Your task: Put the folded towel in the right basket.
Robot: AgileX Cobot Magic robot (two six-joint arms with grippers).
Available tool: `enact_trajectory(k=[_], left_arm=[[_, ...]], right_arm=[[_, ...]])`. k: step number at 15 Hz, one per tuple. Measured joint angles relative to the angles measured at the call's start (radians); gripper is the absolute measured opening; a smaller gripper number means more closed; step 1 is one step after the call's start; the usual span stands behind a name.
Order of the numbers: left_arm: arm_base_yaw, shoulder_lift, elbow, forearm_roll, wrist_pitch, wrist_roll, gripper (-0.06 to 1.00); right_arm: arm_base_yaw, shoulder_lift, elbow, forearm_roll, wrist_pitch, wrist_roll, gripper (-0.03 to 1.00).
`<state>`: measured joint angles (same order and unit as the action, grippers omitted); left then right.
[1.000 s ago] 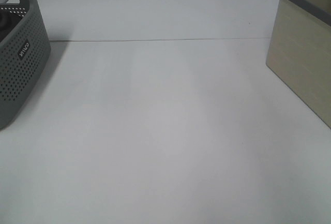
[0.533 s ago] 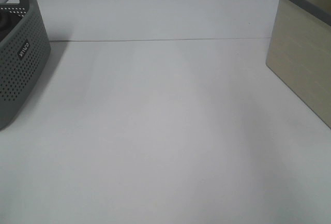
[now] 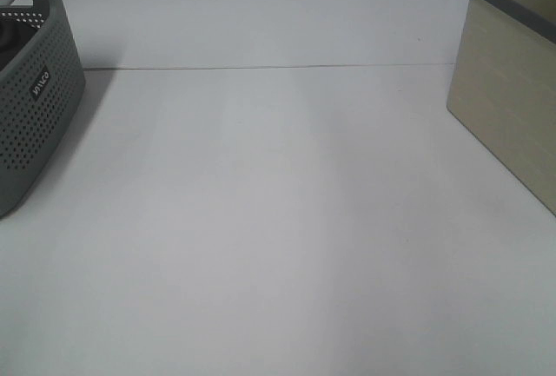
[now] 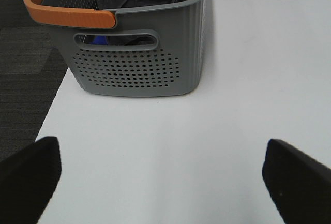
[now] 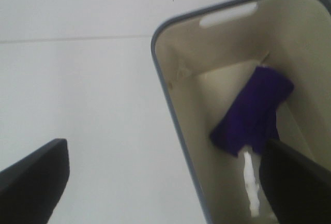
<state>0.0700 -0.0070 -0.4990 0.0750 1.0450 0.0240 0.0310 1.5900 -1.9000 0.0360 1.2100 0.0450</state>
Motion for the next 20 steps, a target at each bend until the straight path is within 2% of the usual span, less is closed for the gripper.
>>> enact_trajectory(k=[1, 3, 4, 7, 8, 11, 14, 20], left_arm=[[0.000, 0.000, 0.000, 0.000, 0.000, 0.000, 0.99], [0.000, 0.000, 0.000, 0.000, 0.000, 0.000, 0.99], [0.000, 0.000, 0.000, 0.001, 0.000, 0.000, 0.99], [0.000, 0.000, 0.000, 0.003, 0.000, 0.000, 0.99], [0.000, 0.000, 0.000, 0.003, 0.000, 0.000, 0.99], [0.000, 0.000, 0.000, 0.003, 0.000, 0.000, 0.99], [0.000, 0.000, 0.000, 0.000, 0.000, 0.000, 0.99], [0.000, 0.000, 0.000, -0.007, 0.000, 0.000, 0.99]], right_arm=[[0.000, -0.148, 0.182, -0.008, -0.005, 0.000, 0.96], [0.000, -0.429, 0.532, -0.018, -0.090, 0.000, 0.96], [0.000, -0.508, 0.616, -0.018, -0.111, 0.000, 0.96], [0.000, -0.912, 0.993, -0.018, -0.138, 0.000, 0.96], [0.000, -1.131, 1.171, -0.018, -0.137, 0.000, 0.96], [0.000, -1.355, 1.313, -0.022, -0.136, -0.007, 0.96], [0.000, -1.568, 1.387, -0.036, -0.136, -0.008, 0.96], [0.000, -1.594, 1.440, -0.036, -0.108, -0.010, 0.96]])
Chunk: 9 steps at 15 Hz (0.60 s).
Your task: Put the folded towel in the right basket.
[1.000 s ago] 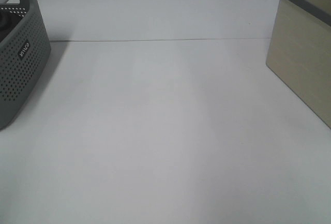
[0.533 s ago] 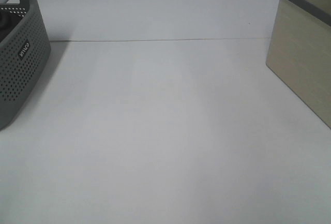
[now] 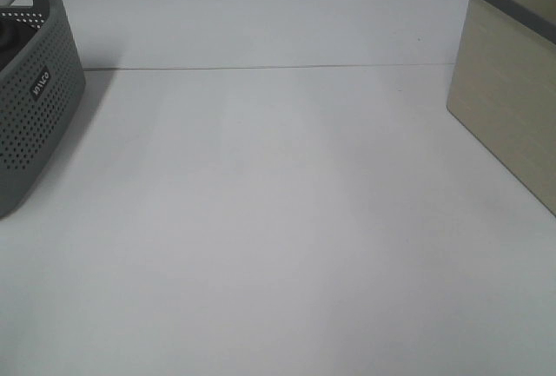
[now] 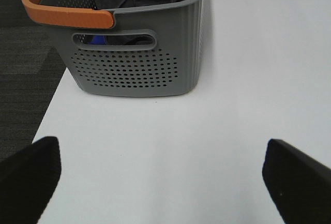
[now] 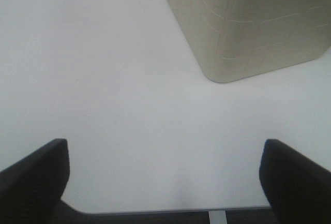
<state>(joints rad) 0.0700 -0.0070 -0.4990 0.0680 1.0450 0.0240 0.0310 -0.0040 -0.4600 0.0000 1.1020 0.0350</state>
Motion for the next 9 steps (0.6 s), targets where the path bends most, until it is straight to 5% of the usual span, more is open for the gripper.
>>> enact_trajectory(k=[9], left_arm=[[0.000, 0.000, 0.000, -0.079, 0.000, 0.000, 0.99]], right_arm=[[0.000, 0.000, 0.000, 0.000, 0.000, -0.001, 0.96]])
